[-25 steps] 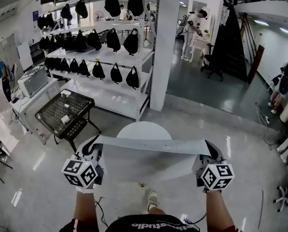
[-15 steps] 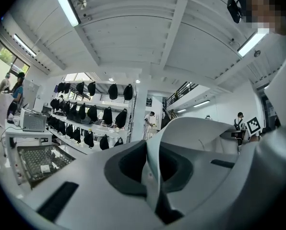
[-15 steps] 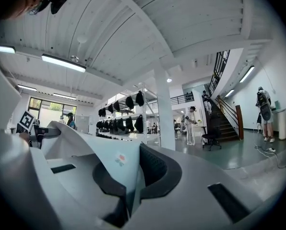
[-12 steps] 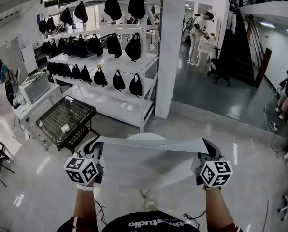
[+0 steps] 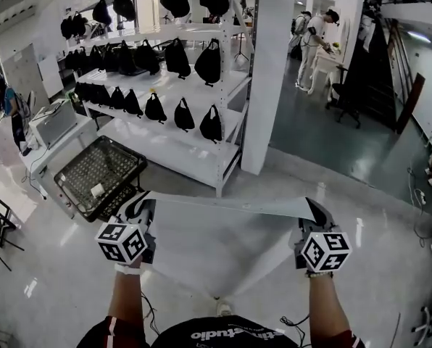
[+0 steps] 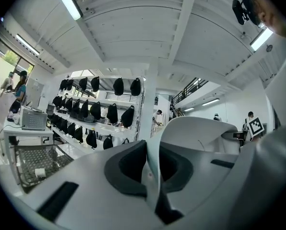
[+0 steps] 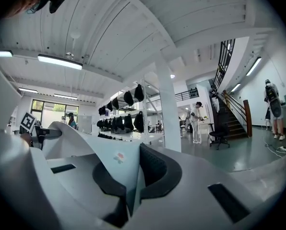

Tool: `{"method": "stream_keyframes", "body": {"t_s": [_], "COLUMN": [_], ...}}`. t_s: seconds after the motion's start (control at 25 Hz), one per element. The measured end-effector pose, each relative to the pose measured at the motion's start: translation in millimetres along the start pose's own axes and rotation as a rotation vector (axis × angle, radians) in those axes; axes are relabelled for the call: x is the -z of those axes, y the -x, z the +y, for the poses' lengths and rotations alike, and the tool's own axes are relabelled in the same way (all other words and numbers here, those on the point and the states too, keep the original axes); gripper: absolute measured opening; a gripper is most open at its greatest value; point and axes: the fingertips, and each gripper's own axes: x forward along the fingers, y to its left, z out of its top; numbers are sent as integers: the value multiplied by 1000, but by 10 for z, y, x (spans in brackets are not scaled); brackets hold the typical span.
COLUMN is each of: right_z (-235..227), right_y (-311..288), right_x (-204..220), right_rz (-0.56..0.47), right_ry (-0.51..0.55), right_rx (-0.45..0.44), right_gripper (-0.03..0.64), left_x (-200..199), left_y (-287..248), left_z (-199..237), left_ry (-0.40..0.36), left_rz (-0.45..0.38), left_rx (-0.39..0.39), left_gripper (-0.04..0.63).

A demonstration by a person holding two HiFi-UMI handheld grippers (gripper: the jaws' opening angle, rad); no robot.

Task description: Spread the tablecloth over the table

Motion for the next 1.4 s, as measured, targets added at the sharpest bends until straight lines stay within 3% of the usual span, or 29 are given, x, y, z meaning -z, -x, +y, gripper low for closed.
{"method": "stream_keyframes", "body": {"t_s": [0.24,0.44,0.64,0.84,1.04,1.4], "right_z": [-165,-384,-544,-646,-704,-749], "right_y": [-622,-1140,-1486,-1577,-1632,-1665], "right_x": [-54,-235,-639,-1011,-820,-32], "right_rz": [7,-14,-103,-180,-148,1], "right_ry": [2,-3,21,37,23,-30], "right_rx": [-11,-13,-11,-7,-2,1], "right_gripper": [26,26,26,26,26,26], "left_x": [-22,-245,-760,-1196,-958,-237], "left_y": [-544,-1071,-1516,-1595,-1558,-1504], "left_z": [267,392,438,324,328,392], "left_ry": [37,14,-4,-55,-60,-20], "left_rz": [-4,-35,-164,-269,-233,-103], "left_rx": [-36,-38,-45,-23,-23,-35], "left_gripper": [20,20,20,20,20,20]}}
